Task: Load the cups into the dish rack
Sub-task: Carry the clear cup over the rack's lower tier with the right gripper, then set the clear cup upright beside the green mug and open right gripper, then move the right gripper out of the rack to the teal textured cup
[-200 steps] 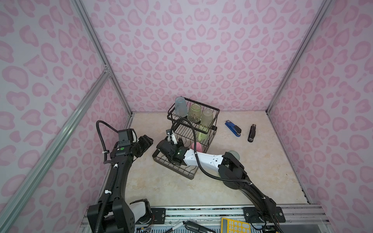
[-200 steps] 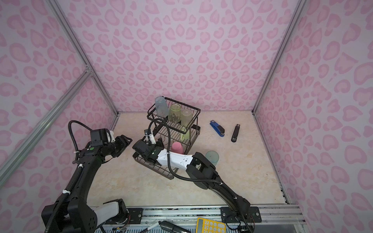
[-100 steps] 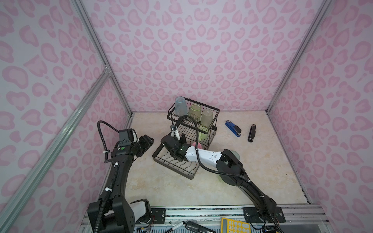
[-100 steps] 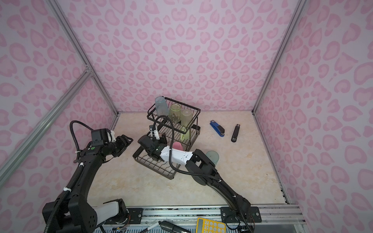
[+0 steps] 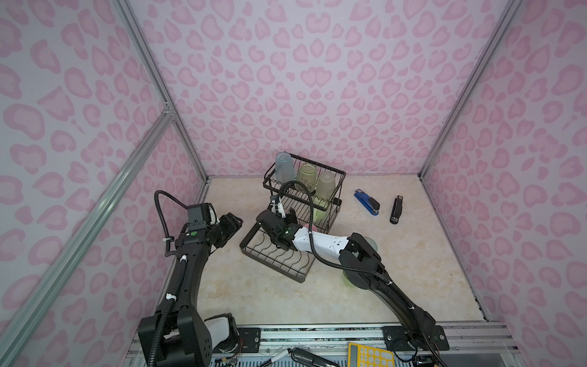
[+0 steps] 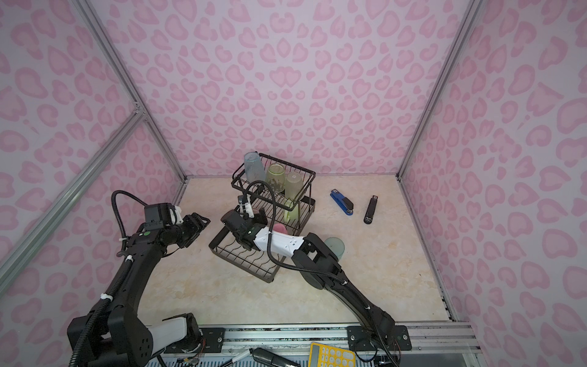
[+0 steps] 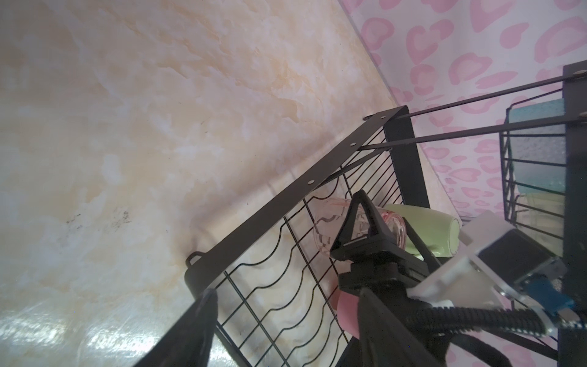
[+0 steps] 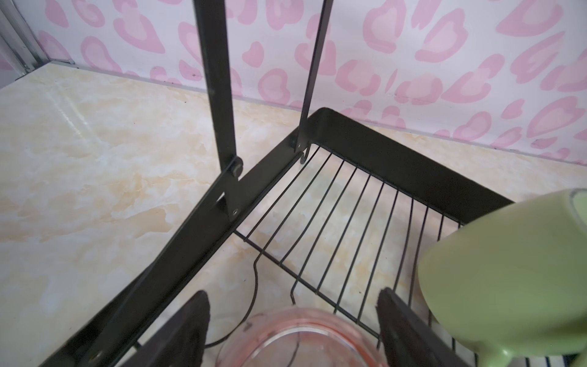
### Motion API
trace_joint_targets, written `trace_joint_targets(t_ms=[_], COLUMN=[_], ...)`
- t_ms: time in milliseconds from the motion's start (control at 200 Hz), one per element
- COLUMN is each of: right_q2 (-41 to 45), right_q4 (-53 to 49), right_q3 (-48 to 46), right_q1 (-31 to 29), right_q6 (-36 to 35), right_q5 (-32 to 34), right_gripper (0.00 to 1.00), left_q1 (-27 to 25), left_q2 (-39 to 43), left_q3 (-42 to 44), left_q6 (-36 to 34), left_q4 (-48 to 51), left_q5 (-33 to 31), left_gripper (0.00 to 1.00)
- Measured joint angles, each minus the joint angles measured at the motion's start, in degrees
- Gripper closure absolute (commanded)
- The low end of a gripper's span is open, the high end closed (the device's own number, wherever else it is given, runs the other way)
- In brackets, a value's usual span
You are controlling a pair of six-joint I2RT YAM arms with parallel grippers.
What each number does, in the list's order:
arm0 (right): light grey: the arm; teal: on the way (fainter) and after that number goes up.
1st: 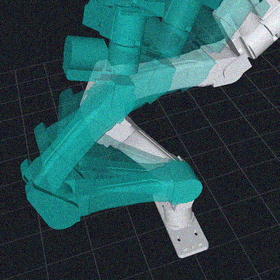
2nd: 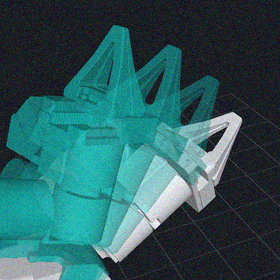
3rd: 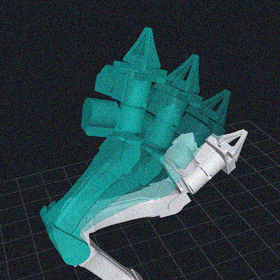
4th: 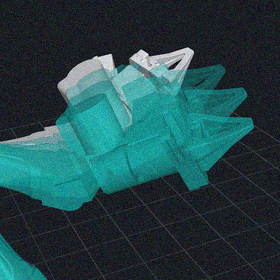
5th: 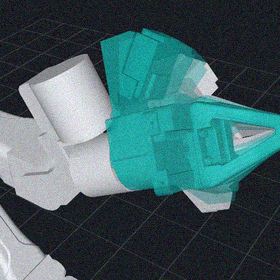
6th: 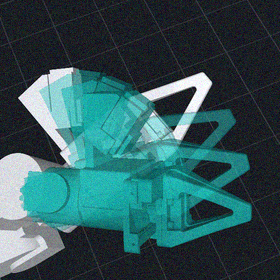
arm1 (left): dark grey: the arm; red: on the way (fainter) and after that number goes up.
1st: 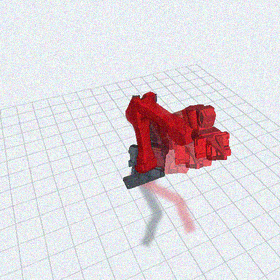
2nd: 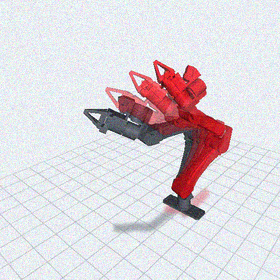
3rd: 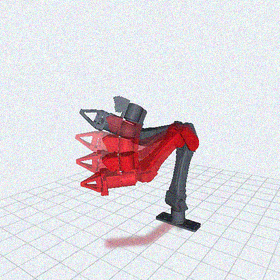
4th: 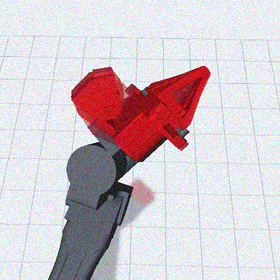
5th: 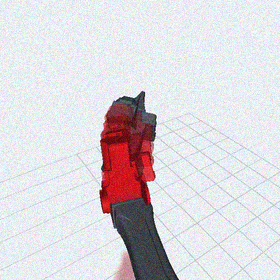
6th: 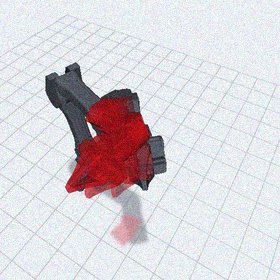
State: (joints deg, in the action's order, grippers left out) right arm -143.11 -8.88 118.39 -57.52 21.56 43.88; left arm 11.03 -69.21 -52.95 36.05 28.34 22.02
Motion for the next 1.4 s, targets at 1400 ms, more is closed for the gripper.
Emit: trace_joint_targets(t_ms=[1400], right_q2=[71.82], right_q4=[-23.56], right_q3=[-50.95], right_q1=[-10.93], right_q6=[10.38], right_q5=[-12.24], right_gripper=[0.17], left_q1=[-3.56], left_q2=[-12.85], left_q3=[2.49], left_q6=[0.24], left_q4=[-0.26], left_q5=[0.74], left_gripper=[0.34])
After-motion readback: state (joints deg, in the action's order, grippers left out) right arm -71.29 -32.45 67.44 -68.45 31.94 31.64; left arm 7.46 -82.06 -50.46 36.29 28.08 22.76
